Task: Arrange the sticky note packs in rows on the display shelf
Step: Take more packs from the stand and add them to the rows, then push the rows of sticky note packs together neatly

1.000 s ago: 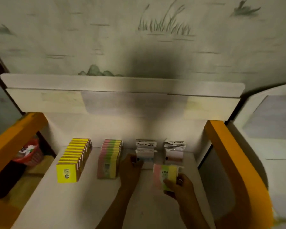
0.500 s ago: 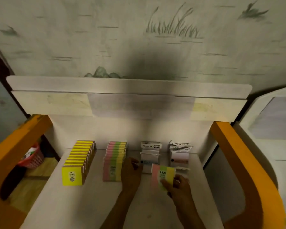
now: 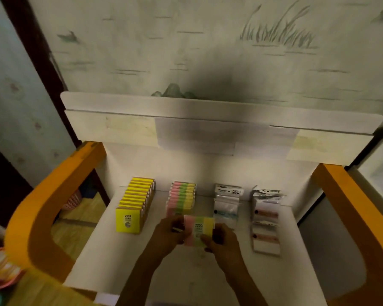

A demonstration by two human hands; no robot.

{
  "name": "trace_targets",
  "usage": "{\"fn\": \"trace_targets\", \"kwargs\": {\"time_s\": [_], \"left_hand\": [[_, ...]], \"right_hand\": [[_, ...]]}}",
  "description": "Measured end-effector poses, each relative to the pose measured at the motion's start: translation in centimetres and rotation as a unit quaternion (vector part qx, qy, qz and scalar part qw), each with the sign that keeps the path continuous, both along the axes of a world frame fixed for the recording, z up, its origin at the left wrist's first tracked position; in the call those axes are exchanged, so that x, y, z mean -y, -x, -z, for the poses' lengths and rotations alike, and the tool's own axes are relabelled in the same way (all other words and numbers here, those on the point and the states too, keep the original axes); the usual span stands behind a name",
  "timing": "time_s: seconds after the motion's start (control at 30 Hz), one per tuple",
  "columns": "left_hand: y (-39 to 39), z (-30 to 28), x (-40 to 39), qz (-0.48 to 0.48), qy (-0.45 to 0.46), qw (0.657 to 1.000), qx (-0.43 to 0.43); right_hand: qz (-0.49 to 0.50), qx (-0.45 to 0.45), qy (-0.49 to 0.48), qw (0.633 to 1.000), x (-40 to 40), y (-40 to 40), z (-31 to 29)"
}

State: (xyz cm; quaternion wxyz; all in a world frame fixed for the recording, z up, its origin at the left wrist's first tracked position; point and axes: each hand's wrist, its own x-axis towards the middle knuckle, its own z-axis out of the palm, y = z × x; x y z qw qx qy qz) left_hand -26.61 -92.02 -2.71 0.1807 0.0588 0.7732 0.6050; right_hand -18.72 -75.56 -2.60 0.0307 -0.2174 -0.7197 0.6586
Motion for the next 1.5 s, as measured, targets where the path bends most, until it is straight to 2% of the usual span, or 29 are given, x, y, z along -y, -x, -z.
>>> {"fn": "trace_targets", "kwargs": {"time_s": [0.17, 0.37, 0.5, 0.8, 1.03, 1.2, 1.5], "left_hand": [[0.6, 1.3, 2.7, -0.041, 0.029, 0.998, -0.044], [1.7, 3.9, 4.1, -0.090, 0.104, 0.987, -0.084], [1.8, 3.6, 3.9, -0.127, 0.145, 0.970, -0.151], [2.1, 3.8, 2.9, -0.163, 0.128, 0.951, -0.230], [1.6, 4.3, 2.5, -0.177, 0.115, 0.949, -0.236], [1.5, 4.0, 2.5, -0.173, 0.118, 0.948, -0.238], [1.0, 3.7, 3.7, -0.124, 0.170, 0.948, -0.237]], "right_hand": [[-0.014, 0.006, -0.076, 0.997, 0.8, 0.4, 0.7], [0.002, 0.037, -0.081, 0.996, 0.7, -0.2, 1.5], [0.005, 0.045, -0.091, 0.995, 0.7, -0.3, 1.5], [0.006, 0.045, -0.102, 0.994, 1.0, -0.4, 1.0], [0.014, 0.052, -0.117, 0.992, 1.3, -1.1, 1.1], [0.006, 0.023, -0.191, 0.981, 2.2, -1.4, 0.4], [0.022, 0.012, -0.227, 0.974, 4.8, -1.9, -0.9]]}}
